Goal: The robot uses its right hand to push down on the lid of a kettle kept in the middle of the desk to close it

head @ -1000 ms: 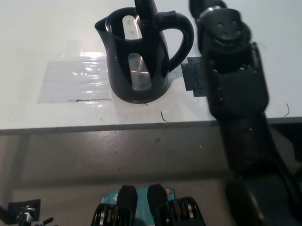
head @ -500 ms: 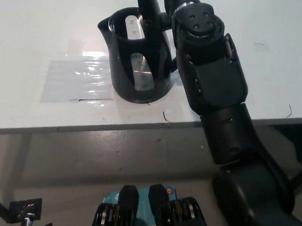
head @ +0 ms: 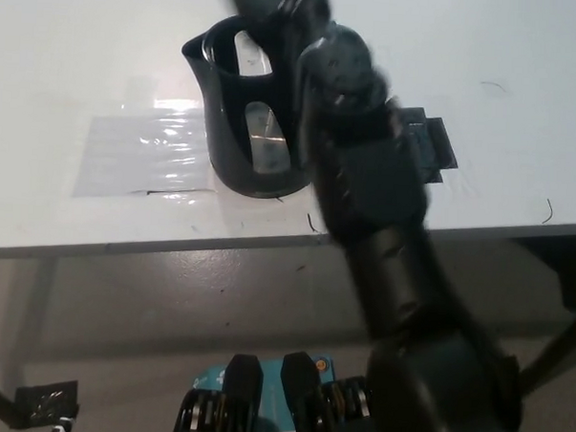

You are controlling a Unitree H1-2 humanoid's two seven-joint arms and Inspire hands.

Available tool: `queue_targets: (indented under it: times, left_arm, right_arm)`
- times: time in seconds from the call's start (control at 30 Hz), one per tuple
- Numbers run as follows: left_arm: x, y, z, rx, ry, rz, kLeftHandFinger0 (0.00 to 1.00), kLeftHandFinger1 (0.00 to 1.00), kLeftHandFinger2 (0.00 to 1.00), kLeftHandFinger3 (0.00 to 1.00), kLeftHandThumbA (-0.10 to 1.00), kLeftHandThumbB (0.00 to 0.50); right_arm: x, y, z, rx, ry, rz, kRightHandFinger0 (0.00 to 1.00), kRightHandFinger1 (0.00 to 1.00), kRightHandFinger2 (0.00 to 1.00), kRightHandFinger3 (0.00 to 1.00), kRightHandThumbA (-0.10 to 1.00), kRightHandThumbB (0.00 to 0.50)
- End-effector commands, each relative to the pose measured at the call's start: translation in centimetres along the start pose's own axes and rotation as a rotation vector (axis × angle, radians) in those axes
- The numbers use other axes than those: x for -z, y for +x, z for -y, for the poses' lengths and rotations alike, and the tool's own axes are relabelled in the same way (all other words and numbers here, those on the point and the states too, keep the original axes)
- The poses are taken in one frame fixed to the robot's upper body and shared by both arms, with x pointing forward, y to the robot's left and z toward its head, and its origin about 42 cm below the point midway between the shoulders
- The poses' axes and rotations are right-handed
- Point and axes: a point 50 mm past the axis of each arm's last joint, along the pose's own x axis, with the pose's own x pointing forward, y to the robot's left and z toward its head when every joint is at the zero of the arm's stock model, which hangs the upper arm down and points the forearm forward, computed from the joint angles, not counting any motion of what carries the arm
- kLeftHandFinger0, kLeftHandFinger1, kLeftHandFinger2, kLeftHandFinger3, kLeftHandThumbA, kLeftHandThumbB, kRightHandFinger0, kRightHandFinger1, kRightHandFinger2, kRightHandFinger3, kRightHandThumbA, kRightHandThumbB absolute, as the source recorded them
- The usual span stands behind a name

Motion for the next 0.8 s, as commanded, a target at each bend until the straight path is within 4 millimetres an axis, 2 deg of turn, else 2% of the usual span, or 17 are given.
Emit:
queue_targets:
  times: [0.0,0.07,0.1,0.13,0.2,0.3,0.43,0.53,0.77]
  left_arm:
    - [1.2,-0.5,0.3,0.011,0.038,-0.046,1.00,1.00,1.00,1.00,1.00,0.106]
    - [1.4,-0.5,0.7,0.008,0.060,-0.050,1.00,1.00,1.00,1.00,1.00,0.096]
    - [1.2,-0.4,0.7,0.011,0.063,-0.047,1.00,1.00,1.00,1.00,1.00,0.097]
    - [1.0,-0.3,0.8,0.014,0.057,-0.044,1.00,1.00,1.00,1.00,1.00,0.099]
    - [0.5,-0.1,1.0,0.024,0.050,-0.034,1.00,1.00,1.00,1.00,1.00,0.099]
    - [0.0,-0.1,1.1,0.021,0.068,-0.025,1.00,1.00,1.00,1.00,1.00,0.085]
    - [-0.3,-0.2,1.0,0.017,0.068,-0.025,1.00,1.00,1.00,1.00,1.00,0.089]
    - [-0.2,-0.2,1.0,0.017,0.059,-0.026,1.00,1.00,1.00,1.00,1.00,0.093]
    - [-0.3,-0.2,0.8,0.021,0.024,-0.023,1.00,1.00,1.00,1.00,1.00,0.108]
  right_arm:
    - [4.1,-1.5,-4.1,-0.014,0.103,0.010,1.00,1.00,1.00,1.00,0.31,0.046]
    - [5.7,-1.8,-5.2,-0.018,0.060,-0.002,1.00,1.00,1.00,1.00,0.34,0.054]
    - [6.3,-1.7,-6.1,-0.037,0.046,-0.018,0.96,1.00,1.00,1.00,0.35,0.075]
    - [6.4,-1.8,-6.2,-0.034,0.045,-0.019,0.93,1.00,1.00,1.00,0.35,0.076]
    - [6.8,-1.7,-6.4,-0.035,0.051,-0.022,1.00,1.00,1.00,1.00,0.36,0.070]
    - [7.5,-1.6,-6.3,-0.024,0.060,-0.024,1.00,1.00,1.00,1.00,0.33,0.051]
    - [8.9,-2.0,-6.2,-0.017,0.047,-0.026,1.00,1.00,1.00,1.00,0.34,0.017]
    - [9.4,-2.0,-5.8,-0.005,0.049,-0.026,1.00,1.00,1.00,1.00,0.33,0.024]
    - [9.3,-1.7,-5.3,0.006,0.057,-0.016,0.98,1.00,1.00,1.00,0.29,0.021]
